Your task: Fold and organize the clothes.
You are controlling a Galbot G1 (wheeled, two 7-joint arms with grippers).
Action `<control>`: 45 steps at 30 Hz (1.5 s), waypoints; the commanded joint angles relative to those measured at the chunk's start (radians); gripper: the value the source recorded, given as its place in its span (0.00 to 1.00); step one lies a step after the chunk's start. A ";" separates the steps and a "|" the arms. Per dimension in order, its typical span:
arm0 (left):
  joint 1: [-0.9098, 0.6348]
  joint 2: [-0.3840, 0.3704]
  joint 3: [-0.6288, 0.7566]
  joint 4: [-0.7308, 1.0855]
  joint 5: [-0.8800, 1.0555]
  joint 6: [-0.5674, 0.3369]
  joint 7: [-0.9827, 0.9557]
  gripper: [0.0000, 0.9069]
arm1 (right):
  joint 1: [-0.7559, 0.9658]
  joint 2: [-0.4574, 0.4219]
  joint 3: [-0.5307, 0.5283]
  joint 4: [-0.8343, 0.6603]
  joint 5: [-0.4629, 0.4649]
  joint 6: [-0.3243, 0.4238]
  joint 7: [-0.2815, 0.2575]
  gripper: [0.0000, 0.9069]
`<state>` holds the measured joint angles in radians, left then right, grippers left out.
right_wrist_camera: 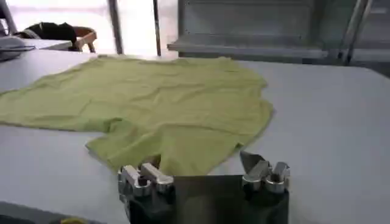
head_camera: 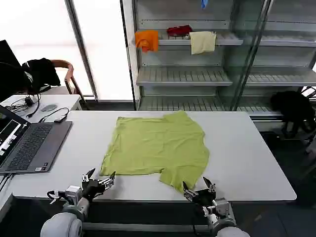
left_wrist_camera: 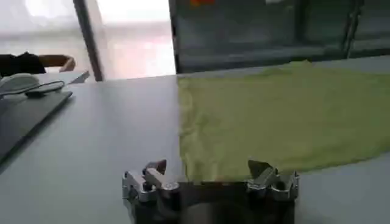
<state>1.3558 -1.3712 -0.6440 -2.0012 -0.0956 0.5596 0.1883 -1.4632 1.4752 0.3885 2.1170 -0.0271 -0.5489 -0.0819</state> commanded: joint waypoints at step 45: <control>-0.221 -0.015 0.008 0.065 -0.013 0.017 0.096 0.01 | 0.316 0.037 0.057 -0.105 0.080 -0.030 0.006 0.00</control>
<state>1.2621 -1.3828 -0.6490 -2.0122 -0.1082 0.5703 0.2745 -1.2698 1.5079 0.4367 2.0836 0.0371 -0.5689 -0.0788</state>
